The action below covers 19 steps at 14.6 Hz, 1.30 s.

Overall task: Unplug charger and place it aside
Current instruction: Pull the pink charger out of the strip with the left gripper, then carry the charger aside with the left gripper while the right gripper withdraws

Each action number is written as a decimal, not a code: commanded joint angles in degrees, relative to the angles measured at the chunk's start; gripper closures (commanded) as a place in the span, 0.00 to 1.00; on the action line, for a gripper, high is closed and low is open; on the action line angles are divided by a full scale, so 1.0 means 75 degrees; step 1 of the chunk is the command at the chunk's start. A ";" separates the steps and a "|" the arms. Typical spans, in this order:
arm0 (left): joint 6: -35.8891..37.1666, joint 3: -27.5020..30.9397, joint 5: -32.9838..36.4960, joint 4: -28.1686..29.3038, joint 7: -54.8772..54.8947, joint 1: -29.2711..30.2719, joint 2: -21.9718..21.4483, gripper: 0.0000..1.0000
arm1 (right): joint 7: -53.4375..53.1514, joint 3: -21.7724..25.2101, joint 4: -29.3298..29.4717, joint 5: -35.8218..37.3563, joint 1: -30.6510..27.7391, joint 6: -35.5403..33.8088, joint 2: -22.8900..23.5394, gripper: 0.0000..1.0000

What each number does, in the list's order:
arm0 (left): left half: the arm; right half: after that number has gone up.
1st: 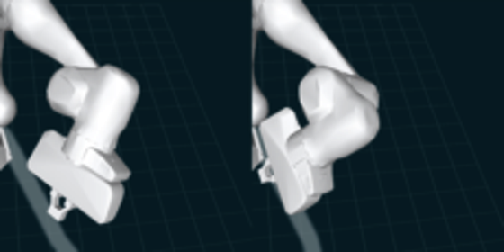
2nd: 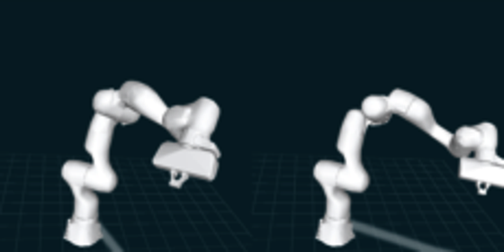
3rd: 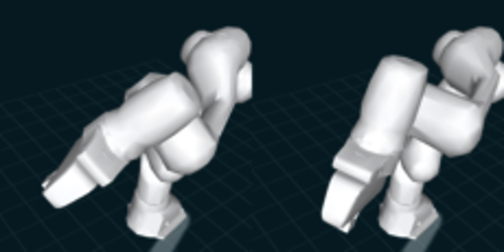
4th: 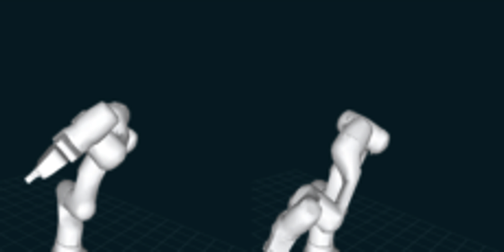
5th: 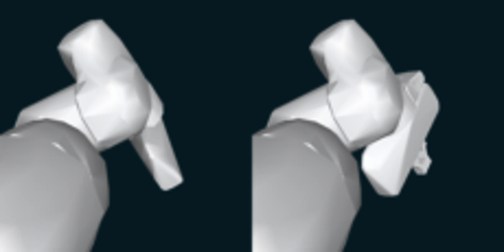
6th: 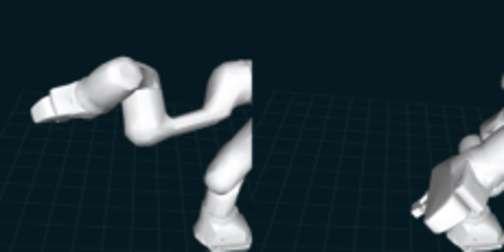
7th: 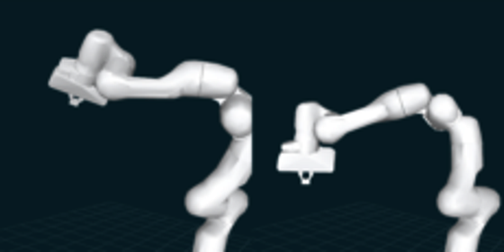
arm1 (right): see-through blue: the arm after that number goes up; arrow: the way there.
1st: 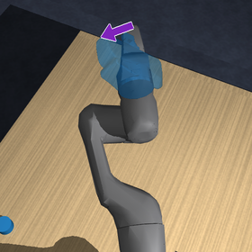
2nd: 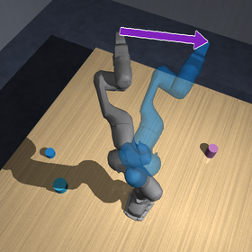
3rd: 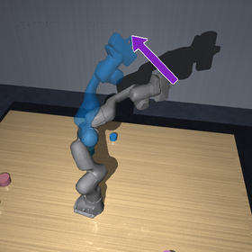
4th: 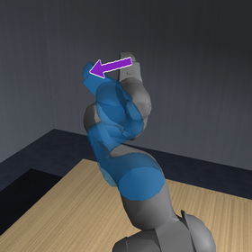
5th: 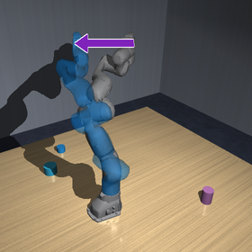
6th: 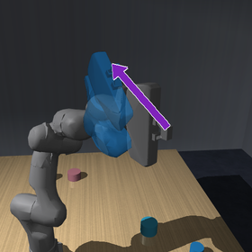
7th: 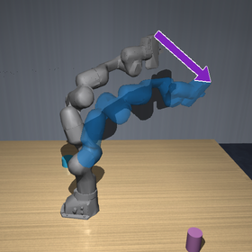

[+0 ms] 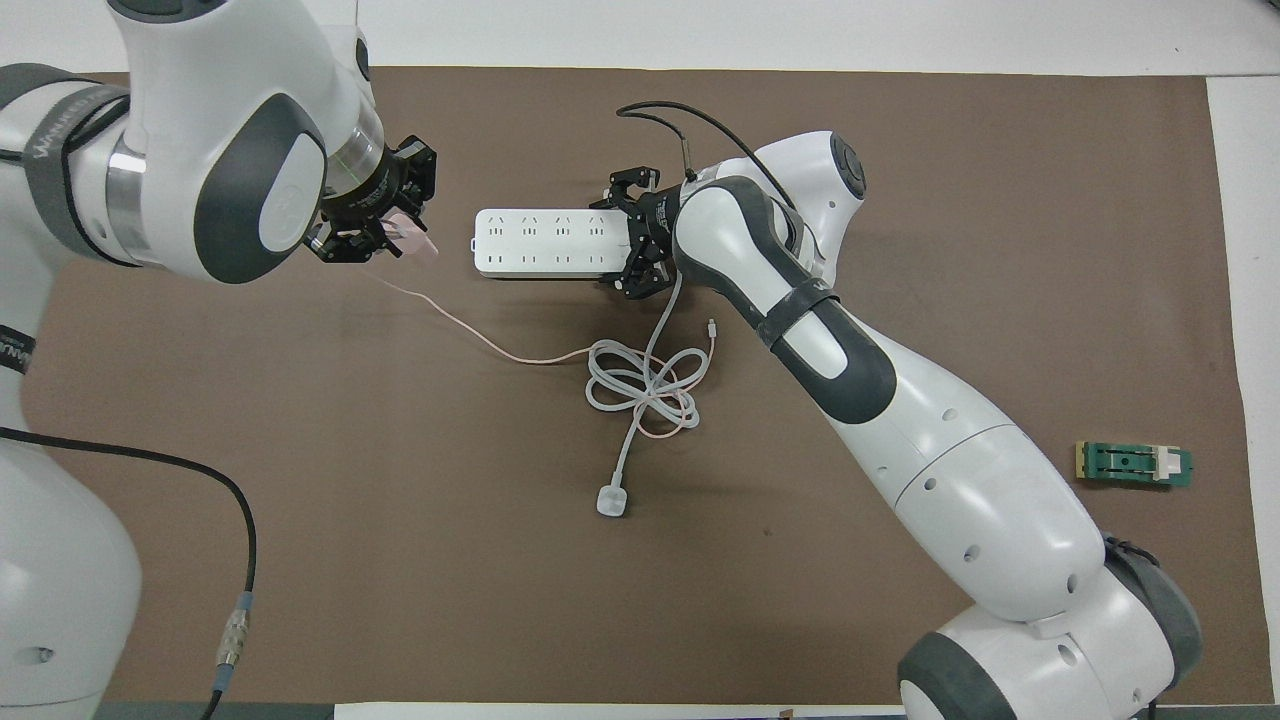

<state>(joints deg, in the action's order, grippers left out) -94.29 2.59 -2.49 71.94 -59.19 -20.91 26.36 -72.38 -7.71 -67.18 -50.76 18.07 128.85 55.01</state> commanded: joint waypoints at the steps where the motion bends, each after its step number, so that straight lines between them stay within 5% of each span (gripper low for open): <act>1: 0.0139 -0.0029 0.0179 0.0380 0.1723 0.0396 -0.0432 1.00 | -0.0251 -0.0039 -0.0113 -0.0087 0.0052 0.0234 -0.0244 0.00; 8: -0.0013 -0.0029 0.0239 0.1023 0.5144 0.1484 -0.1087 1.00 | -0.0334 0.0265 -0.1469 -0.0040 -0.0217 0.0140 -0.1835 0.00; 11: -0.0422 -0.0029 0.0262 0.2134 0.6227 0.1932 -0.1918 1.00 | -0.0345 0.0313 -0.1964 -0.0017 -0.0521 0.0000 -0.2470 0.00; 16: -0.1652 -0.0017 0.0356 0.5121 0.7082 0.2247 -0.3979 1.00 | -0.0345 0.0313 -0.1965 0.0416 -0.1130 -0.0749 -0.3010 0.00; 19: -0.2309 -0.0017 0.0309 0.6250 0.8437 0.2681 -0.4440 1.00 | -0.0334 0.0313 -0.1965 0.0989 -0.1447 -0.1160 -0.3373 0.00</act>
<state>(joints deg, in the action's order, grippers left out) -106.28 2.88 -0.79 109.44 -2.77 -3.35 -1.80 -74.85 -5.01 -79.48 -46.21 8.70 121.60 33.00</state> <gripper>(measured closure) 0.714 0.000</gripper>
